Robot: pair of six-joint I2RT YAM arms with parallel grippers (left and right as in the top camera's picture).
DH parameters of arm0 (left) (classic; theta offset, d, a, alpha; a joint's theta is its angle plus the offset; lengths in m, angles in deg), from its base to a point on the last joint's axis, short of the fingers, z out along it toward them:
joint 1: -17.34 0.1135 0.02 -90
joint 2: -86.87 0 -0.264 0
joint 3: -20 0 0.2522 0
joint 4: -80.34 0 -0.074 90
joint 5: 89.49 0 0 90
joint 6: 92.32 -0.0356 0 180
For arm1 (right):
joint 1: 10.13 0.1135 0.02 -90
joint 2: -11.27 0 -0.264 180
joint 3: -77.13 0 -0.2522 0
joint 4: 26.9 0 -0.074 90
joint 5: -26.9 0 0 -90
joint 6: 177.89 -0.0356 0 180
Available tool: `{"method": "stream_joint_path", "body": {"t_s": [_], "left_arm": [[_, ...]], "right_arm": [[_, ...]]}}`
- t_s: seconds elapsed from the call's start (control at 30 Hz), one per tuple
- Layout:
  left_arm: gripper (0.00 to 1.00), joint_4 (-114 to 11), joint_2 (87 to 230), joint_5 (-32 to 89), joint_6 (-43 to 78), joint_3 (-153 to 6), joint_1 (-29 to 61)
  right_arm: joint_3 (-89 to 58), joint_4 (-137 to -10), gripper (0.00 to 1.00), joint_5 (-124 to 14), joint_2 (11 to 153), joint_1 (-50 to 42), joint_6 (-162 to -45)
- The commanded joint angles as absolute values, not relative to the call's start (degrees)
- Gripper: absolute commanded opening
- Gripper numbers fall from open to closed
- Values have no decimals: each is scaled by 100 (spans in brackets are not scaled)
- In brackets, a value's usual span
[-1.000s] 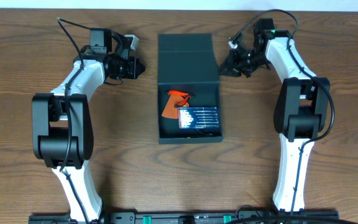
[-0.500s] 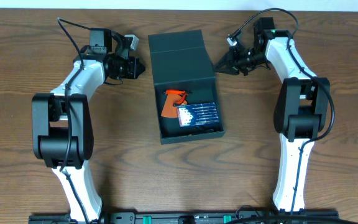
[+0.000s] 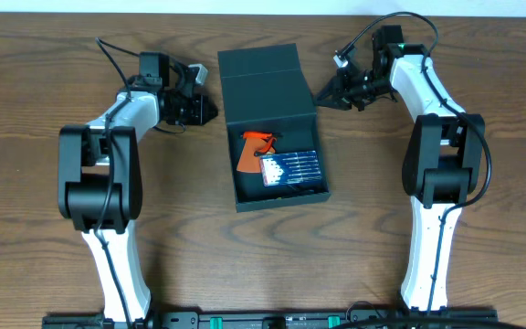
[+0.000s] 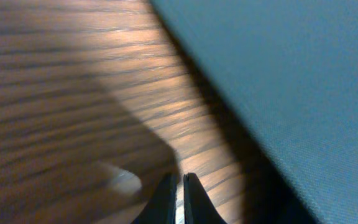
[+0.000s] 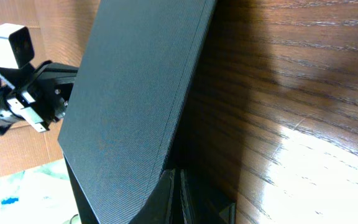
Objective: Pack container
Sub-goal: 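Push the lid's far edge with both grippers to tip it forward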
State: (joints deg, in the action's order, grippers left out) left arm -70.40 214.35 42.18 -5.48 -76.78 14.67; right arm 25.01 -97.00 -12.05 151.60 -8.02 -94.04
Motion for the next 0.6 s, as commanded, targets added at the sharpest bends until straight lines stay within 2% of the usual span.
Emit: {"method": "stream_joint_path", "body": {"t_s": [0.0, 0.57], "left_arm": [[6, -7201, 21641, 4797, -239, -7726, 1464], [6, -7488, 21671, 5354, 152, -7726, 1040]], "right_arm": [[2508, -9680, 5, -997, 15241, -800, -9468], [2508, -9722, 5, -451, 15241, -730, -9359]]}}
